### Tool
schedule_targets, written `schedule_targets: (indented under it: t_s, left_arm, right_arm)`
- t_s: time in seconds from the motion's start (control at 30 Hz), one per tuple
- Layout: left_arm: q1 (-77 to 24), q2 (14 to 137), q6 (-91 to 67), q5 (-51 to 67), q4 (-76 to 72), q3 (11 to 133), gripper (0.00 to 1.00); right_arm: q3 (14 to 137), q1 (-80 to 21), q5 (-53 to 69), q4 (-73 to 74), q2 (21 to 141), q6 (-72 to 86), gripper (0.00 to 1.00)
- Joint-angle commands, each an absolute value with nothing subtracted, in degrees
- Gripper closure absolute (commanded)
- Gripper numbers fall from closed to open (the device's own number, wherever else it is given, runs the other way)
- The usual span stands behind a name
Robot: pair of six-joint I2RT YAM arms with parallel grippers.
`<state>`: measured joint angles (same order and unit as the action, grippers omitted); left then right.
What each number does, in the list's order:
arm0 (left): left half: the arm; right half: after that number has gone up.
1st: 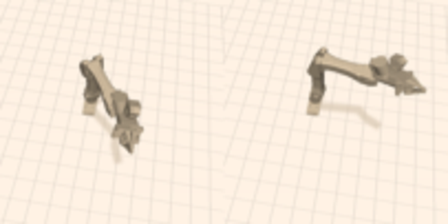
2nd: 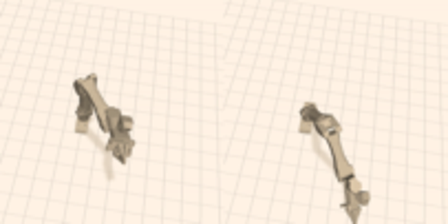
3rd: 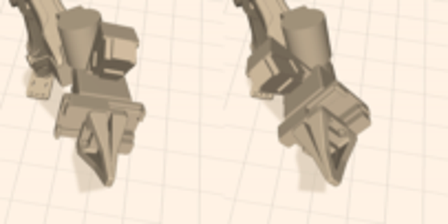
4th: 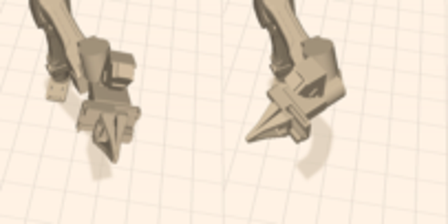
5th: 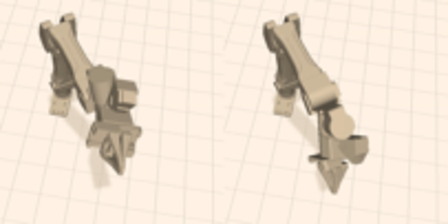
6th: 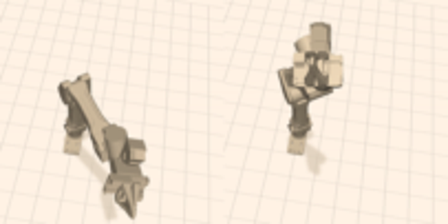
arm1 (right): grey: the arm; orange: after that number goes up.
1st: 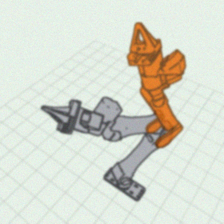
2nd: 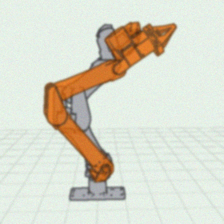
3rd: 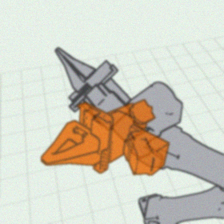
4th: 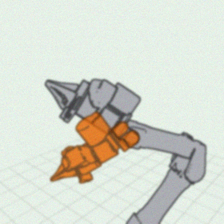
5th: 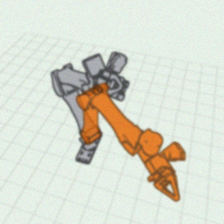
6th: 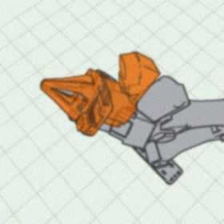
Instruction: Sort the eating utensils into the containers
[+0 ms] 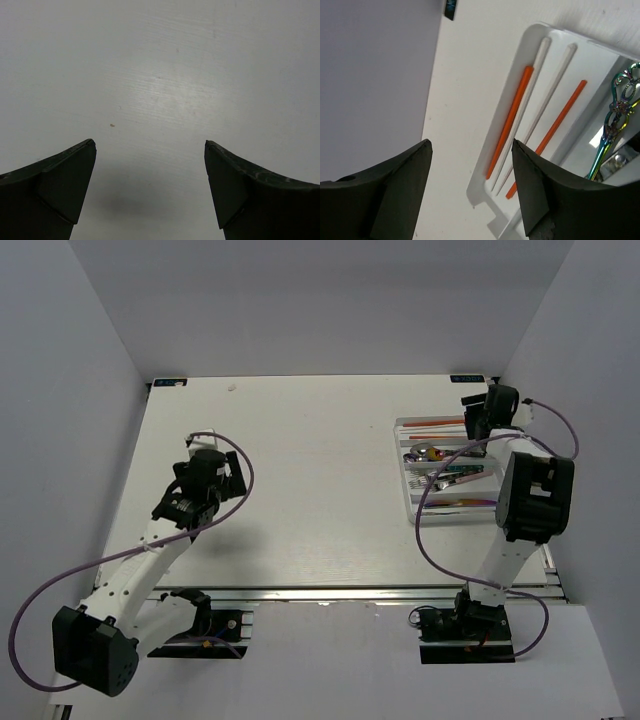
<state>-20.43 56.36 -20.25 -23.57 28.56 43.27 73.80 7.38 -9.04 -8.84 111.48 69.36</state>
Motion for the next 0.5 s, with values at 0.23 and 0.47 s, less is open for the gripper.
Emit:
schedule_targets:
  t_s: [0.23,0.47]
  left_arm:
    - [-9.5,58.71,-25.84,-33.84,27.51,54.4,0.02]
    - [-7.29,51.87,-22.24,-32.87,24.26,47.83,0.02]
  right_arm:
    - [70.43,-0.49,-8.75,10.02,82.65,22.49,0.11]
    - [57.39,-11.95,-8.28,18.53,58.82,9.24,0.11]
